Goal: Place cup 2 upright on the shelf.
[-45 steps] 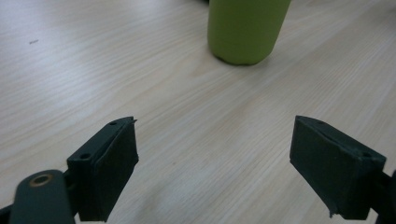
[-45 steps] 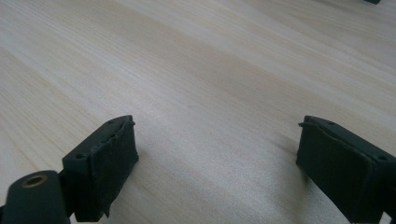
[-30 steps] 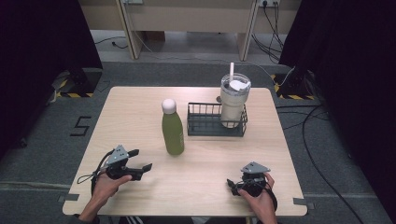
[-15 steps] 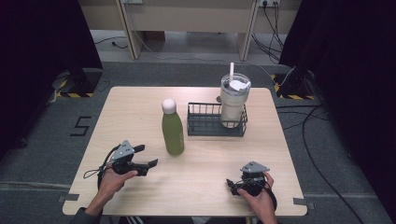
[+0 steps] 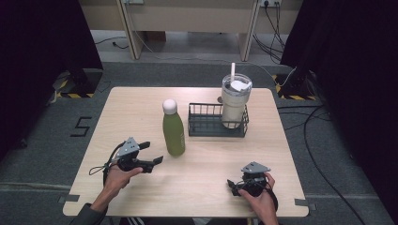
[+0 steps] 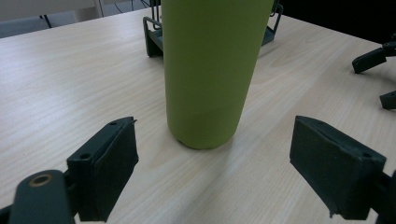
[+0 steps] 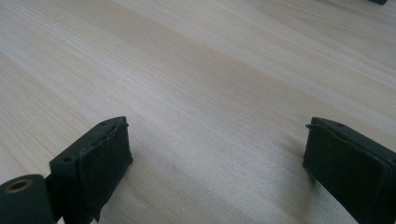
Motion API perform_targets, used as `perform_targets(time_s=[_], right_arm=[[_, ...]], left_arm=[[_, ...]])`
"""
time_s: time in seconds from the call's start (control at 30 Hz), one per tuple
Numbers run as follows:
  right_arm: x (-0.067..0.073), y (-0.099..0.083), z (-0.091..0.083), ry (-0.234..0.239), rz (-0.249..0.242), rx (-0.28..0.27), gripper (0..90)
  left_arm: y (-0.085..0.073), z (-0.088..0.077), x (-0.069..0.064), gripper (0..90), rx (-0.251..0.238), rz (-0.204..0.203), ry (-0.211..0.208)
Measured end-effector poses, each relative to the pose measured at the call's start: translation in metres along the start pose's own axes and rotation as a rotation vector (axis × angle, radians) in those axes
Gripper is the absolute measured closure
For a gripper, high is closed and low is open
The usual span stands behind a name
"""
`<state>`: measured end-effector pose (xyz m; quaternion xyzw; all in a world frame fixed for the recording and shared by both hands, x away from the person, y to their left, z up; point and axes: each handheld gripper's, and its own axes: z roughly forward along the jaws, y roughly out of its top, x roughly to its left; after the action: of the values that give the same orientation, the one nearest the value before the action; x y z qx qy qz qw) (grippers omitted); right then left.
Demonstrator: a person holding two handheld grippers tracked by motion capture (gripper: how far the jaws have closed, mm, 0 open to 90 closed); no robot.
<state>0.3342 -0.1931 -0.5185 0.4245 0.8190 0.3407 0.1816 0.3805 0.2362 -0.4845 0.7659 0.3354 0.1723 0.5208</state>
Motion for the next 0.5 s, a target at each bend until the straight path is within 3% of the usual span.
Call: perform_targets(time_s=[0.5], right_arm=[[0.0, 0.0, 0.0, 0.001, 0.001, 0.001, 7.5]], left_arm=[[0.009, 0.021, 0.0, 14.7, -0.009, 0.014, 0.016]])
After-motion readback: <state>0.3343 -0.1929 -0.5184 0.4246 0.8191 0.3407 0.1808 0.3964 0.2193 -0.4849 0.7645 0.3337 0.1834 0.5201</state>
